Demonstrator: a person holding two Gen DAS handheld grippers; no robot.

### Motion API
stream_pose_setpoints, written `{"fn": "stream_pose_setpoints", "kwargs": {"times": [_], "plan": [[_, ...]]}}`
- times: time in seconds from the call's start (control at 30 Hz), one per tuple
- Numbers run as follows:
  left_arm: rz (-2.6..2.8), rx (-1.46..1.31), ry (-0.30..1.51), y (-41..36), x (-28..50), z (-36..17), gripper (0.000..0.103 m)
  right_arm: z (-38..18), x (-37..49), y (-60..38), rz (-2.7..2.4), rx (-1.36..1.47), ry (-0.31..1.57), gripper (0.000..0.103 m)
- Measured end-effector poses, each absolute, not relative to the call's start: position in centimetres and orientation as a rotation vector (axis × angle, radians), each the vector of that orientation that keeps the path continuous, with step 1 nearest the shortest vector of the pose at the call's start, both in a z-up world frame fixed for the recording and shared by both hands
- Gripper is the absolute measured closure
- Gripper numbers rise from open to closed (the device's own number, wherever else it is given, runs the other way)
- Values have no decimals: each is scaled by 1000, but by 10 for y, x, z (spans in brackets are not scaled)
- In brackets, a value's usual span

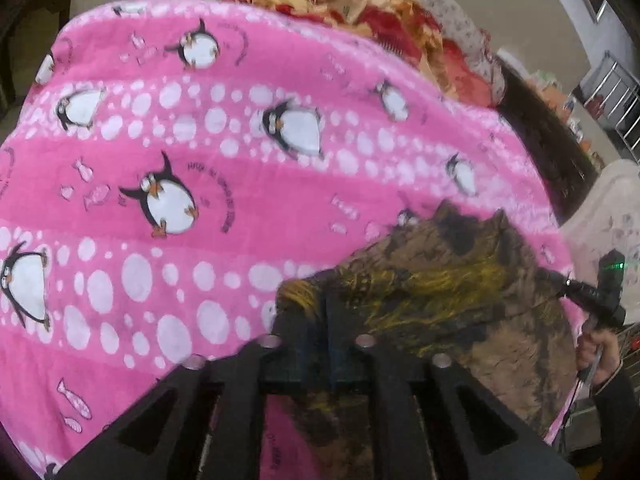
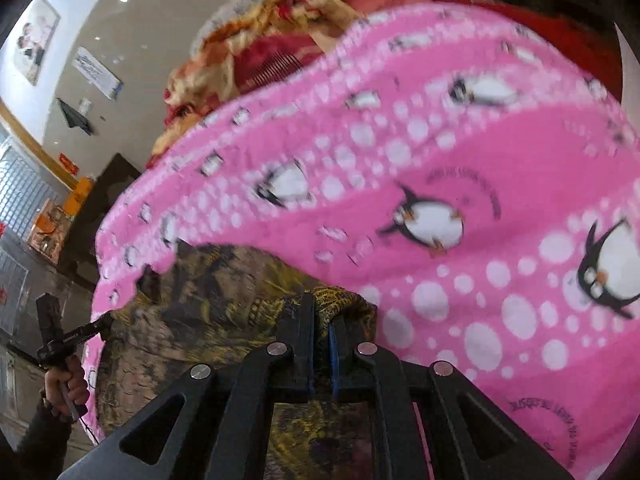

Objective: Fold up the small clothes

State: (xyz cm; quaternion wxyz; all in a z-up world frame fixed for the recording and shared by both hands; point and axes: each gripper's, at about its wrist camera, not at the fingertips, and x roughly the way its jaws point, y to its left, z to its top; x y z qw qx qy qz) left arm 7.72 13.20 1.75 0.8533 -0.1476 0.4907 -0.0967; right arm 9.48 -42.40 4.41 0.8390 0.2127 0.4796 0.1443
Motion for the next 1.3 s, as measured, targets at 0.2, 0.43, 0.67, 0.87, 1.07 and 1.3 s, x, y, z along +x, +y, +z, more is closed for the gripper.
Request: {"fn": "stream_pose_setpoints", "kwargs": {"times": [0.2,0.43,0.67,0.87,1.07,1.3], "plan": [[-120,-304,958,153,48,43,36,75,58,-440,351,570,935,66],[-279,-193,898,81,-62,76,56,123,-41,-386,464,312,865,59],[-219,-118,1020,60,-102,15,97,88,-88,-329,355,-24,941,63],[-250,-285,1017,109,-111,10,100,59,-79,-388,301,178,1023,69],[-192,-249,929,89,-101,61,71,108,-75,-365,316,69,921,67],[-139,-241,884,54,-17,70,50,116,-3,-327,248,103,882,55]]}}
